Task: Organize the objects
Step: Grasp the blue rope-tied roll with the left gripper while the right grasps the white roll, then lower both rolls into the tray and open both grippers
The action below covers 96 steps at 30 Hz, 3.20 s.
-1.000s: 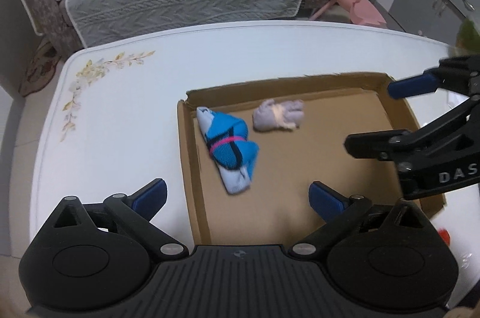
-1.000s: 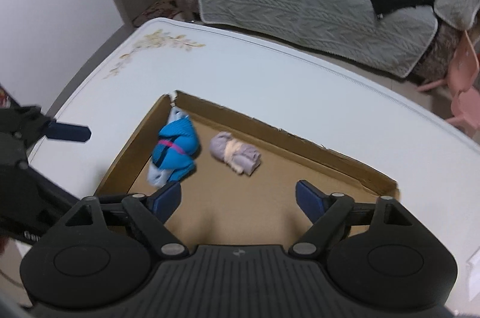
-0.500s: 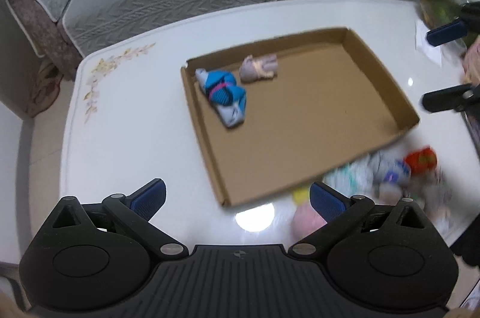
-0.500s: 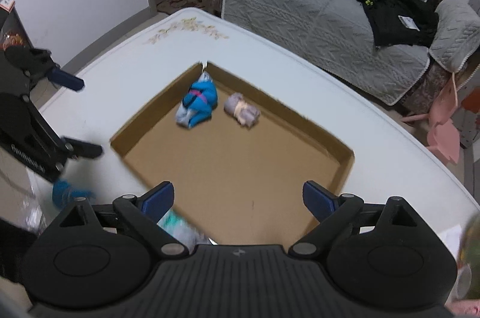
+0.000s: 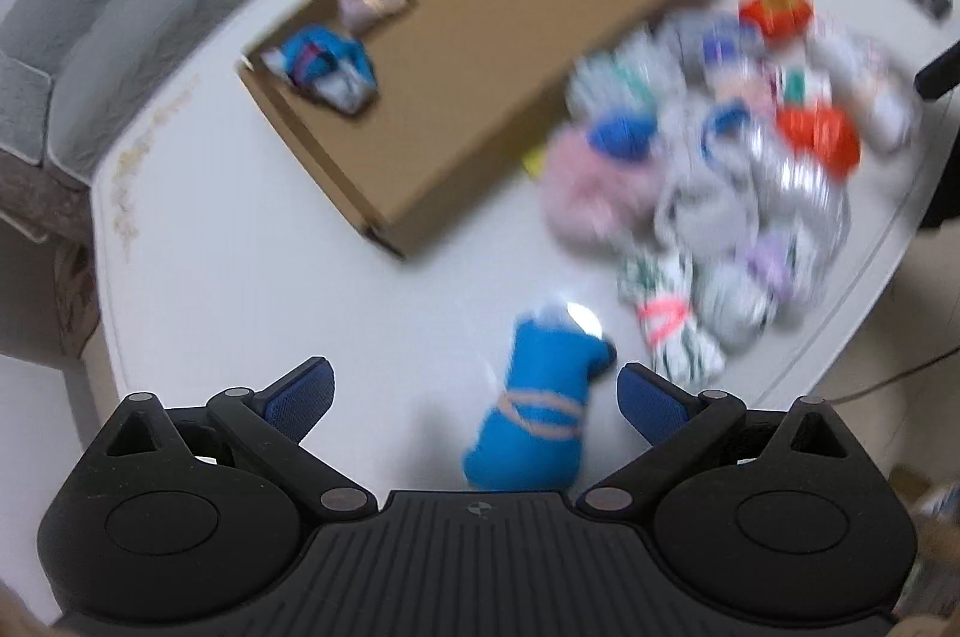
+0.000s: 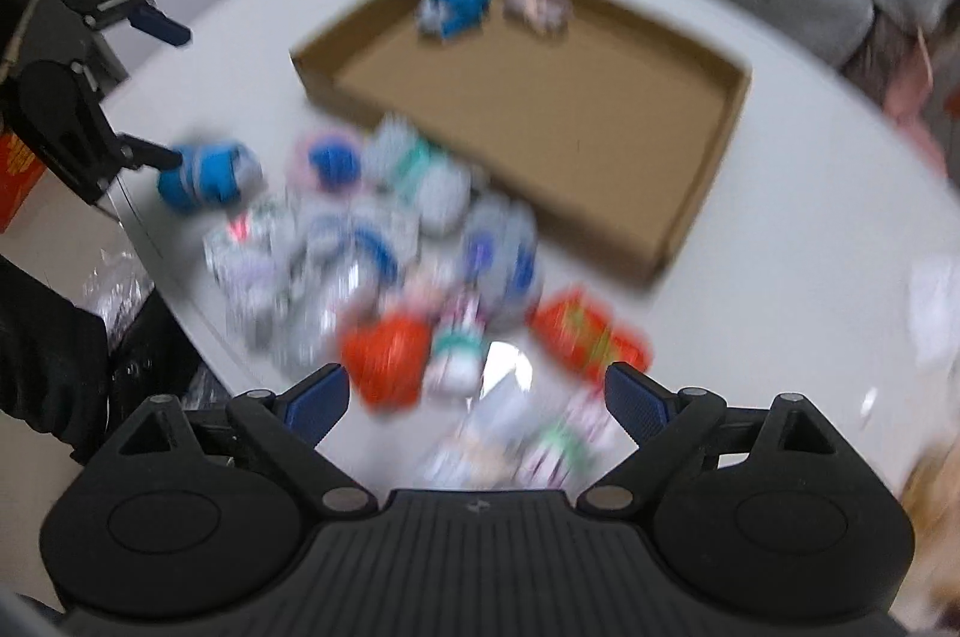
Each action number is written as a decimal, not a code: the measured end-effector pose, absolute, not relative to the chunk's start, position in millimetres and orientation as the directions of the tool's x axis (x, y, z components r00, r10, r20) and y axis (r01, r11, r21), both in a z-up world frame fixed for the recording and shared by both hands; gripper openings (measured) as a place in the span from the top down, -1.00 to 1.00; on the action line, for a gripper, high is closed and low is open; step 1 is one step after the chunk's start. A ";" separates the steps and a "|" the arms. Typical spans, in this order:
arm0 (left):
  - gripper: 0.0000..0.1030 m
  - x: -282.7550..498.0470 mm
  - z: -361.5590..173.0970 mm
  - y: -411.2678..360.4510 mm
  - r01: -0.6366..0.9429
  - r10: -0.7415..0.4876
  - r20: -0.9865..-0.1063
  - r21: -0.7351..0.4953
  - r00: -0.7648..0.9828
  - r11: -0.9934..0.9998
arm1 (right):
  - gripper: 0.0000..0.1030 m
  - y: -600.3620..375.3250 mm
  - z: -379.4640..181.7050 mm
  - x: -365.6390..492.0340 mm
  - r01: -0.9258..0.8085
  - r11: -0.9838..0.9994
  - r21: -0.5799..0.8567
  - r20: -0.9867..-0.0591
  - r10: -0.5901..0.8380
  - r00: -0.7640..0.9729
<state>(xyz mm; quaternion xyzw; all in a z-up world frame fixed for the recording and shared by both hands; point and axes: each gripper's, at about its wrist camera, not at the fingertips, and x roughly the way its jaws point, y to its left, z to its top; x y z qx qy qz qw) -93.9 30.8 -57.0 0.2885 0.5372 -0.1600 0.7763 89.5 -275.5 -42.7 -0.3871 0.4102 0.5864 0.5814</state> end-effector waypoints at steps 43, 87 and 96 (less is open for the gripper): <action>-0.01 -47.0 -20.2 43.3 0.390 -0.004 -0.905 0.179 0.425 0.903 | 0.50 -289.6 -33.2 114.0 -0.978 0.141 0.152 -0.865 0.497 -0.063; -0.01 139.1 -48.9 -4.7 0.363 -0.181 -0.852 0.011 0.491 0.932 | 0.50 -100.9 -14.3 181.0 -1.000 0.008 -0.022 -0.828 0.560 0.023; -0.01 146.0 -85.1 -3.1 0.334 -0.141 -0.881 0.021 0.452 0.942 | 0.50 -74.9 -40.5 179.9 -0.998 -0.052 -0.019 -0.864 0.504 -0.010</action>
